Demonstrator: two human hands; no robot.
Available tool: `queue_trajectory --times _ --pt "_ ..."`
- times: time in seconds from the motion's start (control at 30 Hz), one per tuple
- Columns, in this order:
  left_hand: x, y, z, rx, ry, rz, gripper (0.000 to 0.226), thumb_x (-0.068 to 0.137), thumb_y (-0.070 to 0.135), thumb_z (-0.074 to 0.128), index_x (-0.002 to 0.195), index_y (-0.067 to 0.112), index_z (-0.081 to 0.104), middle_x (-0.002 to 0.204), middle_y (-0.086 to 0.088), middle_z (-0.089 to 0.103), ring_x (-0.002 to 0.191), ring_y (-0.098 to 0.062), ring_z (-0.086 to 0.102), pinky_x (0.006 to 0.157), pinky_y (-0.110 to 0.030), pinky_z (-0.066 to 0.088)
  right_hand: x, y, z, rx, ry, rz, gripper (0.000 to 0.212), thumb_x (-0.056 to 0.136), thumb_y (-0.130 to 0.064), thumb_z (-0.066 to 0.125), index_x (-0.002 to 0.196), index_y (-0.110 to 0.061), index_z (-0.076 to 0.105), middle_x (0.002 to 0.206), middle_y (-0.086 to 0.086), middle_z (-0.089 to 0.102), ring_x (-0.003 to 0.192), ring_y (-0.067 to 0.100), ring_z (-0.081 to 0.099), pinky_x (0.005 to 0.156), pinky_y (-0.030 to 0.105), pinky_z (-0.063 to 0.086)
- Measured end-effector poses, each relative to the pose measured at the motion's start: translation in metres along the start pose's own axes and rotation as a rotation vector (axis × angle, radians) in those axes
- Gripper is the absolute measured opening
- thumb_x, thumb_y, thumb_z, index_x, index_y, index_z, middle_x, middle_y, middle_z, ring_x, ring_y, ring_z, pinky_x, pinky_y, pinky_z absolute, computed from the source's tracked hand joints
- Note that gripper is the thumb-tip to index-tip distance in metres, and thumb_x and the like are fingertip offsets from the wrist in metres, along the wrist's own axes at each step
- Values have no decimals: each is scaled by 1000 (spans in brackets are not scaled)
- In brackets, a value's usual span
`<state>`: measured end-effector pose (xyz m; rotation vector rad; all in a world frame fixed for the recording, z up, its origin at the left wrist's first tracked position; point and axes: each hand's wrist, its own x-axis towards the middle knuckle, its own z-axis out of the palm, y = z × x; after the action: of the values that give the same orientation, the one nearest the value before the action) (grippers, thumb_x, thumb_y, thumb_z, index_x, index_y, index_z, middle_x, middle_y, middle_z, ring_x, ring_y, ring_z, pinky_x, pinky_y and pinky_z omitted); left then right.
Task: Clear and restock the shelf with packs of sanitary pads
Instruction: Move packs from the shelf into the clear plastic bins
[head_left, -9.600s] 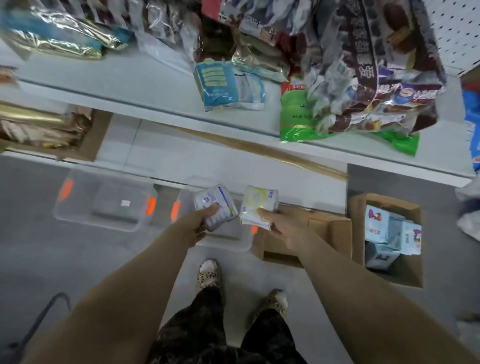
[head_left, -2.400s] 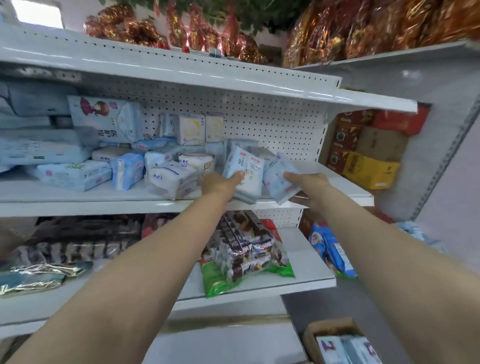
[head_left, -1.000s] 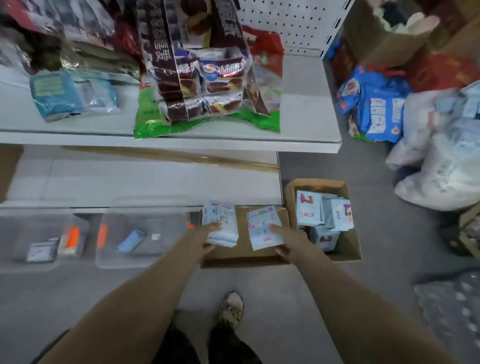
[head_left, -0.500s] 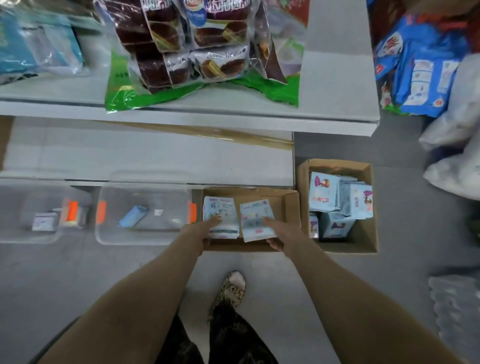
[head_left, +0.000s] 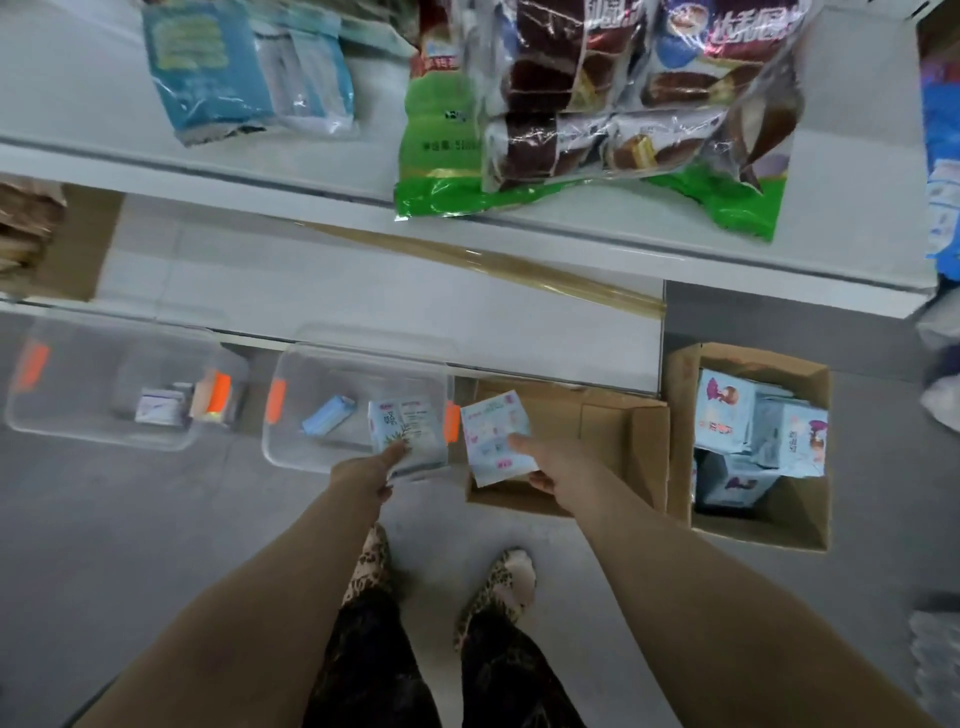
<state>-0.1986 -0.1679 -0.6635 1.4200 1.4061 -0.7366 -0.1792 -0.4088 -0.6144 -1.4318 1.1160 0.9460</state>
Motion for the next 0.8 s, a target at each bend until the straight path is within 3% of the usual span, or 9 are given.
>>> queue_trajectory --times 0.13,0.23,0.33,0.47,0.57,0.67,0.8 --pt "20 1 -49 -45 13 -7 44 73 35 88 83 5 56 84 -12 59 70 -22 59 87 -39 58 2 -2 51 0 -46 -27 24 92 -24 73 109 -8 65 89 5 70 86 19 68 76 28 54" --pt "37 1 -81 -87 20 -7 50 70 35 90 92 1 60 84 -14 61 69 -24 59 84 -41 58 6 1 85 -7 -44 -42 19 88 -26 78 98 -12 68 87 6 76 88 23 72 77 33 56" --pt "51 3 -106 -80 40 -17 47 72 36 88 82 1 58 76 -13 57 61 -24 55 83 -41 57 16 5 117 -45 -1 -49 27 83 -34 82 96 -13 69 89 6 76 87 22 69 78 34 52" --pt "66 10 -127 -73 43 -21 48 74 38 87 76 2 55 73 -14 55 57 -23 51 72 -37 51 28 6 150 -54 15 -34 46 81 -38 83 113 -8 69 105 10 73 88 23 67 62 29 49" --pt "77 15 -136 -58 29 -17 51 72 43 87 79 3 57 78 -16 60 56 -23 53 58 -32 49 36 9 167 -50 27 -13 51 80 -38 84 117 -6 68 108 12 73 90 24 68 58 27 49" --pt "86 18 -142 -66 17 -15 52 71 44 87 80 3 57 81 -17 60 56 -23 53 53 -30 46 41 9 181 -40 48 2 55 76 -38 87 116 -6 68 105 11 74 93 26 71 62 30 53" --pt "92 20 -146 -69 -15 -24 53 72 44 87 90 2 60 86 -15 62 61 -21 54 53 -29 47 52 11 192 -36 41 1 70 55 -45 90 112 -11 69 105 9 74 94 28 72 80 39 62"
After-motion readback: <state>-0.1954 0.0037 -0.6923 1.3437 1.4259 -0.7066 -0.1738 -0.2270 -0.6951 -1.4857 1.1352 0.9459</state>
